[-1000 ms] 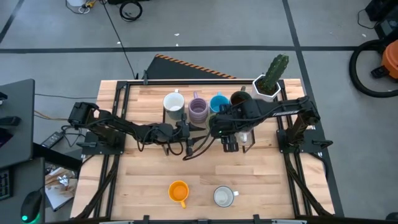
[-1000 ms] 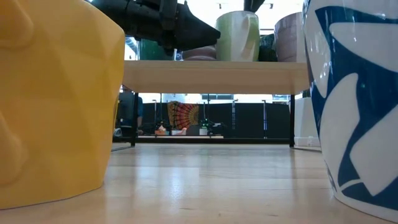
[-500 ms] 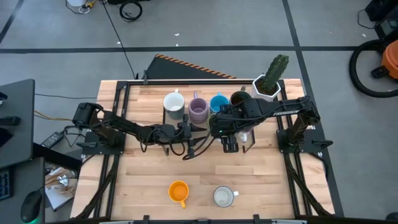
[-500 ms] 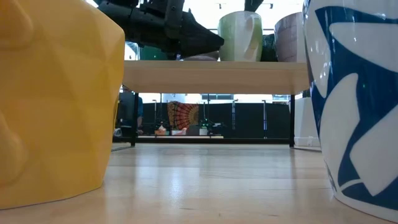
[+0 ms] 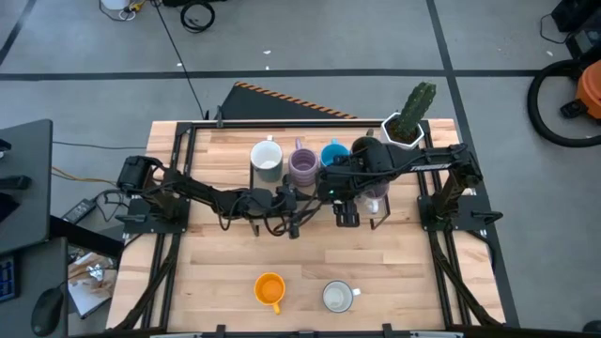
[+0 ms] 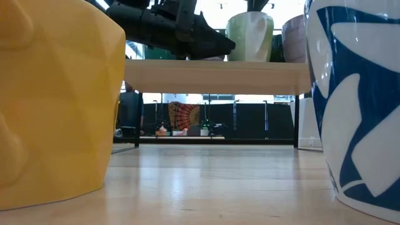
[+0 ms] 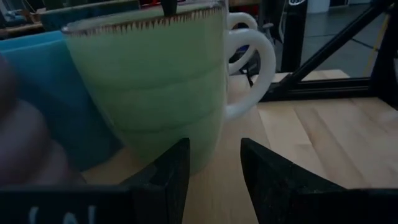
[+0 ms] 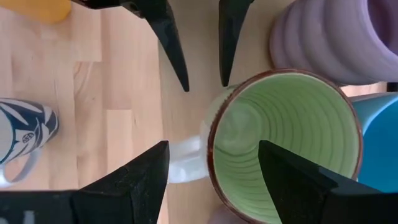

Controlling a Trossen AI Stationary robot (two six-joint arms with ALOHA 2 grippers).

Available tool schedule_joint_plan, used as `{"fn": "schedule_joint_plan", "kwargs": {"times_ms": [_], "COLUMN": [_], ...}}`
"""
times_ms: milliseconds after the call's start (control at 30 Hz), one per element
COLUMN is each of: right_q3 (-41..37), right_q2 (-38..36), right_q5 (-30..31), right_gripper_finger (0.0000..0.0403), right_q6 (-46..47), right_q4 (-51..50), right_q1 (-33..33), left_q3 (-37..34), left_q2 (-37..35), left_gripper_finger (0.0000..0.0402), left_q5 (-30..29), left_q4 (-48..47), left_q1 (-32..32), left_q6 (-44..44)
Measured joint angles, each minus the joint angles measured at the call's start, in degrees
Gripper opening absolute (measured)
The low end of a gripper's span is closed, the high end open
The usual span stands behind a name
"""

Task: Place coffee mugs
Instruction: Adjust the green mug on the shelf, then put the yellow mug on the shelf

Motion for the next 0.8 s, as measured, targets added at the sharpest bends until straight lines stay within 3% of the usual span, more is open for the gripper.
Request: {"fn": "schedule_joint_plan", "kwargs": {"times_ms": [167,567,800], "right_q3": [0.00,-0.02,-6.21], "right_q2": [0.00,-2.39,-8.72], "right_q5": [0.55,4.35,7.42], "right_gripper_finger": [0.0253,0.0253,0.0253], "right_q6": [-0.20,-1.18,-2.00], "right_q4": [-0.17,0.00,9.55], "right_q1": [0.02,1.53,5.16], "left_q3": [0.02,0.11,0.13], "left_q2": [-0.52,-10.44,-17.87], "left_gripper_finger": [0.0149,0.0149,0.0149], "left_q5": [-1.96,-7.64,-11.04], "left_q4": [-2.45,-15.15,-25.26], "left_q1": [-0.47,-3.63,-7.02], "left_q6": [0.04,0.20,2.04]}}
